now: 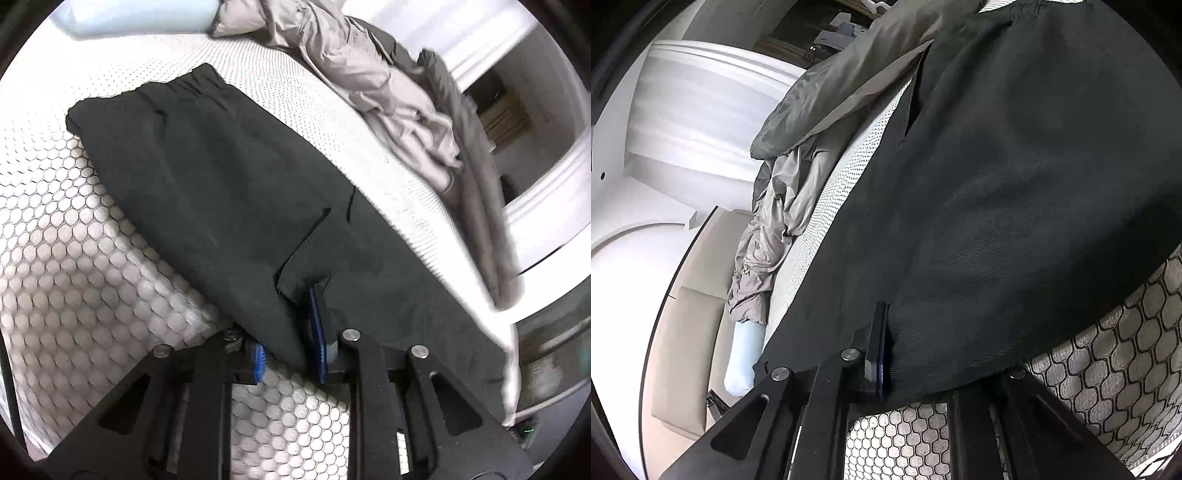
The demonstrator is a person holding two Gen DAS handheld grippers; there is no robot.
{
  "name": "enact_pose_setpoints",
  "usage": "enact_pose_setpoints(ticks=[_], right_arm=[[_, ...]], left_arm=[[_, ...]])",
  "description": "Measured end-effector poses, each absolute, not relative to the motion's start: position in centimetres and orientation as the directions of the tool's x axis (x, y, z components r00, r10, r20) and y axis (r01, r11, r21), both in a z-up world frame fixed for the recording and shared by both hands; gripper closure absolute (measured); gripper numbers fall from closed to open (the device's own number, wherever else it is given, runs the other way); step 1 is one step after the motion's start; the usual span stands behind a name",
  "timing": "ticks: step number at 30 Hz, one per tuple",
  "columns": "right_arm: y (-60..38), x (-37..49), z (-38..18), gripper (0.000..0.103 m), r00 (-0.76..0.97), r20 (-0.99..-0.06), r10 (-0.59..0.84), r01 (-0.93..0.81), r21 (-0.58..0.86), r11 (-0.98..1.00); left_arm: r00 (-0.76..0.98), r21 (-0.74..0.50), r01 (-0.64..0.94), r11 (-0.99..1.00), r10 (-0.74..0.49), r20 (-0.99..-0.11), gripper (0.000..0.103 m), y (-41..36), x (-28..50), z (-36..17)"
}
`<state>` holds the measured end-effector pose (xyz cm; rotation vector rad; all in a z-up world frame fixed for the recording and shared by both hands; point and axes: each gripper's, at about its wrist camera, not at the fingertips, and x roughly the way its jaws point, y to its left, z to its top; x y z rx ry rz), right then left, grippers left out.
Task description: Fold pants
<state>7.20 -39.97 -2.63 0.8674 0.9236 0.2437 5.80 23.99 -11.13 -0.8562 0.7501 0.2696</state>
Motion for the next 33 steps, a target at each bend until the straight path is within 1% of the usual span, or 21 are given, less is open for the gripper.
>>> enact_pose_setpoints(ticks=[1, 2, 4, 5, 7, 10, 12, 15, 16, 17, 19, 21, 23, 24, 25, 27, 28, 29, 31, 32, 33], right_arm=[[-39.9, 7.2, -2.6, 0.093, 0.599, -0.598, 0.532, 0.161, 0.741, 0.651], [-39.8, 7.1, -2.5, 0.093, 0.596, -0.602, 0.532, 0.159, 0.737, 0.657], [-39.7, 7.1, -2.4, 0.093, 0.594, -0.607, 0.528, 0.155, 0.73, 0.666], [-39.8, 7.0, -2.4, 0.093, 0.592, -0.608, 0.529, 0.154, 0.73, 0.666], [-39.8, 7.0, -2.5, 0.093, 0.589, -0.606, 0.535, 0.149, 0.732, 0.665], [-39.8, 6.9, -2.5, 0.093, 0.584, -0.608, 0.538, 0.148, 0.732, 0.665], [-39.8, 6.9, -2.5, 0.093, 0.576, -0.61, 0.544, 0.148, 0.732, 0.665], [-40.8, 7.1, -2.2, 0.09, 0.549, -0.607, 0.575, 0.15, 0.748, 0.646], [-41.6, 6.9, -1.8, 0.088, 0.554, -0.611, 0.565, 0.154, 0.743, 0.652], [-42.6, 6.7, -1.3, 0.087, 0.575, -0.62, 0.533, 0.166, 0.727, 0.666], [-46.1, 5.7, 0.1, 0.074, 0.654, -0.636, 0.411, 0.226, 0.682, 0.695], [-50.4, 5.3, 0.7, 0.073, 0.708, -0.649, 0.278, 0.322, 0.648, 0.69], [-53.6, 5.4, 0.6, 0.076, 0.726, -0.664, 0.179, 0.394, 0.616, 0.682], [-55.2, 5.4, 0.5, 0.079, 0.732, -0.669, 0.125, 0.427, 0.595, 0.681], [-56.7, 5.3, 0.1, 0.079, 0.738, -0.669, 0.086, 0.453, 0.585, 0.673], [-58.1, 5.2, -0.5, 0.079, 0.744, -0.66, 0.106, 0.461, 0.621, 0.633], [-58.2, 5.0, -0.4, 0.078, 0.746, -0.655, 0.117, 0.464, 0.638, 0.614], [-57.9, 4.7, 0.3, 0.076, 0.741, -0.665, 0.093, 0.481, 0.622, 0.618], [-57.1, 3.9, 2.2, 0.063, 0.727, -0.686, -0.021, 0.526, 0.536, 0.66], [-56.5, 3.5, 3.3, 0.061, 0.73, -0.678, -0.083, 0.536, 0.493, 0.685], [-55.8, 3.2, 4.5, 0.06, 0.736, -0.665, -0.125, 0.53, 0.452, 0.718]], left_arm=[[0.721, -0.605, -0.497, 0.622, -0.093, -0.687, 0.085, 25.0, 5.6, -11.3], [0.703, -0.56, -0.538, 0.63, -0.031, -0.71, 0.085, 25.9, 5.3, -11.0], [0.658, -0.433, -0.62, 0.654, 0.133, -0.741, 0.084, 27.7, 4.4, -10.1], [0.66, -0.429, -0.63, 0.647, 0.154, -0.736, 0.084, 28.8, 4.0, -9.9], [0.662, -0.45, -0.654, 0.608, 0.175, -0.728, 0.084, 31.4, 3.3, -10.4], [0.669, -0.513, -0.656, 0.554, 0.113, -0.734, 0.083, 34.1, 3.1, -12.2], [0.663, -0.487, -0.66, 0.572, 0.138, -0.736, 0.083, 34.2, 3.6, -11.9], [0.644, -0.43, -0.666, 0.609, 0.179, -0.744, 0.083, 33.6, 4.0, -11.3], [0.641, -0.432, -0.67, 0.604, 0.175, -0.748, 0.083, 33.8, 4.2, -11.4], [0.643, -0.442, -0.67, 0.597, 0.168, -0.747, 0.083, 33.6, 3.9, -11.6], [0.651, -0.469, -0.667, 0.579, 0.149, -0.744, 0.083, 34.0, 3.5, -11.8], [0.654, -0.475, -0.665, 0.576, 0.142, -0.743, 0.083, 33.9, 3.2, -11.6], [0.649, -0.464, -0.668, 0.583, 0.15, -0.746, 0.083, 33.8, 3.7, -11.5], [0.647, -0.457, -0.668, 0.587, 0.154, -0.747, 0.083, 33.5, 3.9, -11.3], [0.643, -0.45, -0.669, 0.592, 0.155, -0.75, 0.083, 33.4, 4.2, -11.3], [0.634, -0.434, -0.676, 0.596, 0.169, -0.755, 0.082, 33.0, 4.2, -11.0], [0.63, -0.427, -0.681, 0.595, 0.179, -0.756, 0.079, 33.0, 4.2, -10.7], [0.623, -0.412, -0.689, 0.597, 0.197, -0.757, 0.077, 32.9, 4.0, -10.3], [0.61, -0.371, -0.709, 0.6, 0.259, -0.749, 0.069, 32.4, 2.7, -9.0], [0.603, -0.348, -0.722, 0.598, 0.296, -0.741, 0.067, 32.2, 2.1, -8.3], [0.6, -0.331, -0.73, 0.598, 0.33, -0.728, 0.062, 32.0, 1.7, -7.6]])
